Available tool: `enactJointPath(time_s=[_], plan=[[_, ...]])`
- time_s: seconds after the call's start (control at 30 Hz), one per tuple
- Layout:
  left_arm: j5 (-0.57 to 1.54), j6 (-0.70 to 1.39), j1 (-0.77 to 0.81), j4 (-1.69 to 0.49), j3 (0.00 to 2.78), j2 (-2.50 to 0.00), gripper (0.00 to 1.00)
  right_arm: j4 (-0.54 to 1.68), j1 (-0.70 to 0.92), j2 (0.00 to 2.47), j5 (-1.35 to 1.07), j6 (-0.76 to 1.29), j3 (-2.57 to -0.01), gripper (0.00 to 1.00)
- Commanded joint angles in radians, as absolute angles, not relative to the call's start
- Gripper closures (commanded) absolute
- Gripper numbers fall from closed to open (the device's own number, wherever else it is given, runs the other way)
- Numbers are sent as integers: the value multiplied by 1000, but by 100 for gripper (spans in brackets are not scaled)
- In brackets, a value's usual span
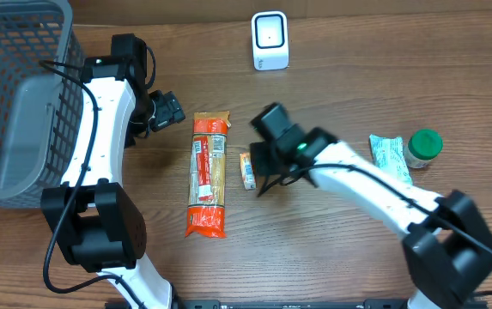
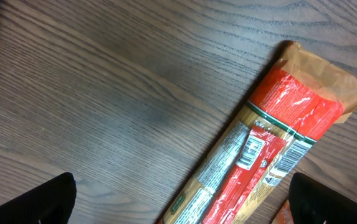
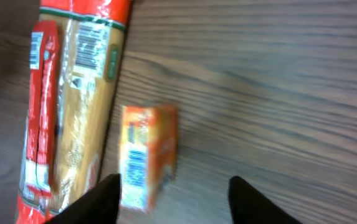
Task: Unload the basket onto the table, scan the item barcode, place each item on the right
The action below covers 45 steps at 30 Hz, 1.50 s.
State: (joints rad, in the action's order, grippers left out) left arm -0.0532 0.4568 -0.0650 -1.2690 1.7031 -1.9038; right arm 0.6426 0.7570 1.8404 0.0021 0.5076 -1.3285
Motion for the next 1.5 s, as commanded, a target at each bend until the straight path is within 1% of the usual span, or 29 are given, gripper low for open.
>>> enactJointPath(time_s=[0.0,0.1,0.23,0.3,0.37,0.43,0.57,0.8,0.97,1.17,1.47], plan=[[-55,449,-58,-1271,1703,-1885,0,605,807,1888,123,531,-1341,40],[-54,449,-58,-1271,1703,-1885,0,566,842,1936,158,531,-1341,39],[-54,449,-58,-1271,1703,-1885,1,551,850,1969,157,531,-1341,39],[-54,450,-58,-1271,1703,-1885,0,551,850,1974,156,531,-1341,41],[-55,450,-58,-1271,1703,-1885,0,551,850,1975,155,531,-1341,50],[-54,449,-58,-1271,1703,-1885,0,553,850,1975,144,531,-1341,65],[-55,450,-58,-1271,1703,-1885,0,566,850,1975,141,520,-1341,87],[-55,449,-58,-1271,1703,-1885,0,669,835,1902,325,521,-1341,87],[-55,450,-58,-1271,1703,-1885,0,776,816,1855,450,521,-1341,84],[-55,450,-58,-1271,1703,-1885,0,849,794,1857,448,521,-1341,84],[-55,450,-58,-1271,1703,-1885,0,847,793,1857,398,524,-1341,77]])
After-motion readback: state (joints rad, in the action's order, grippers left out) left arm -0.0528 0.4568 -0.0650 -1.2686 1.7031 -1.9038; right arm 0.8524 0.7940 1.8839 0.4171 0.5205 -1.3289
